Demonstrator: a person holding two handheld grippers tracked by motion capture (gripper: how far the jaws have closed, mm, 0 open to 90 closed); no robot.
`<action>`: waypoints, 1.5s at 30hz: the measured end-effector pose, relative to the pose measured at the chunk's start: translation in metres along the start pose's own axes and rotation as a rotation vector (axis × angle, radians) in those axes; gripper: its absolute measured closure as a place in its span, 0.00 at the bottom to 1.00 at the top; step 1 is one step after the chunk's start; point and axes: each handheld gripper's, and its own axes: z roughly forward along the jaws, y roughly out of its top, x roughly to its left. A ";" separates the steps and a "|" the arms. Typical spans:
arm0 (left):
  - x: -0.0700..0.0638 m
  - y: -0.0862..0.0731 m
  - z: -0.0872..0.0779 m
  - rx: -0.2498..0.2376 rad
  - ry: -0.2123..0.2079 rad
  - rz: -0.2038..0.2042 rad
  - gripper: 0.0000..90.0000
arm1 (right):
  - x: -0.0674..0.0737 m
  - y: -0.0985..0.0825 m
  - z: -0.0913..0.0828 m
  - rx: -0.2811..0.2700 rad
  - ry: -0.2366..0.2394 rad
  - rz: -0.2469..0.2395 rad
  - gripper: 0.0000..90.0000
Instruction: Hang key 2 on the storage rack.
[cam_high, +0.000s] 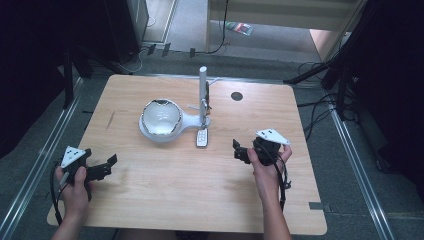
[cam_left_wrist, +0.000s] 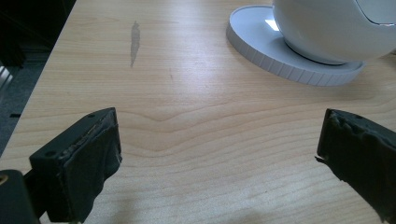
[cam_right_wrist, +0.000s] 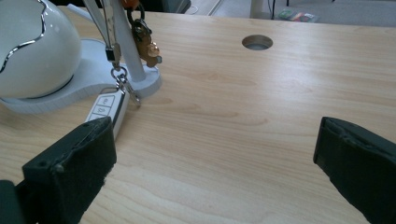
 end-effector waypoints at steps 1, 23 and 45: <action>0.000 0.000 0.000 0.001 -0.001 -0.001 0.00 | -0.002 -0.002 -0.002 0.003 0.000 0.004 0.00; -0.001 0.000 0.000 -0.001 0.002 0.014 0.00 | -0.047 -0.035 -0.038 -0.021 -0.083 0.035 0.00; -0.001 0.000 -0.001 -0.002 0.012 0.018 0.00 | -0.093 -0.074 -0.068 -0.032 -0.184 0.081 0.00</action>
